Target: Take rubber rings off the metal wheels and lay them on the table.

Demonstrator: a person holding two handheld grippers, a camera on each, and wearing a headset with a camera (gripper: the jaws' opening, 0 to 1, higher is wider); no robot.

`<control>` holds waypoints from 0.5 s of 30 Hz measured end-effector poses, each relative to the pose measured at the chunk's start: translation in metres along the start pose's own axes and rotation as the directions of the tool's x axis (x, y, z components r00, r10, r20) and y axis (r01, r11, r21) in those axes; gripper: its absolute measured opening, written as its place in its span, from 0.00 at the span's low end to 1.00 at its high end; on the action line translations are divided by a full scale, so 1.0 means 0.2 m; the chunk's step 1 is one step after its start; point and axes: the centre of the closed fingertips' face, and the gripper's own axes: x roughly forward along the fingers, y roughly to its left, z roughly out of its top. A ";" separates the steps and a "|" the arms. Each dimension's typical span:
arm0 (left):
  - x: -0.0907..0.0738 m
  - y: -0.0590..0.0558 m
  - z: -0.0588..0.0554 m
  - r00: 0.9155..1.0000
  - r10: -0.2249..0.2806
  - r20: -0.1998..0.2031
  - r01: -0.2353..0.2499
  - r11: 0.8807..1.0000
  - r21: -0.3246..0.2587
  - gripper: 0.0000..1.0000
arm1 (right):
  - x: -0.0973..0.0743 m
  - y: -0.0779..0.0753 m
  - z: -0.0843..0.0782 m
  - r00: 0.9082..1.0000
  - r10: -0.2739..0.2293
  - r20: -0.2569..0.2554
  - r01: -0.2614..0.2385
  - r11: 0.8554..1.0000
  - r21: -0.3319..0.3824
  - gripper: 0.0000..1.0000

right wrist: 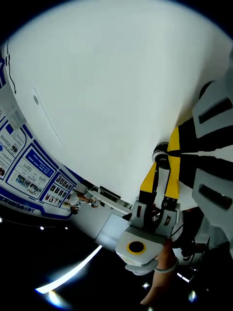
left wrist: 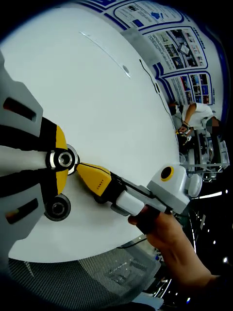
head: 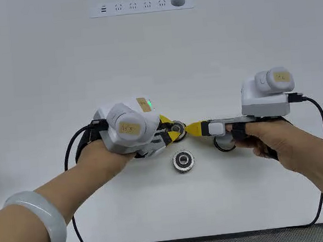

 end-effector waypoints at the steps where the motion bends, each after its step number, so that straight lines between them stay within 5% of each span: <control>1: 0.00 0.00 0.00 1.000 0.000 0.000 0.000 1.000 0.000 0.12 | 0.00 0.00 0.00 1.000 -0.002 0.000 0.002 1.000 -0.001 0.02; 15: 0.00 0.00 0.00 1.000 -0.001 -0.003 0.001 1.000 0.000 0.12 | 0.00 0.05 0.02 1.000 0.006 0.019 -0.006 1.000 -0.016 0.01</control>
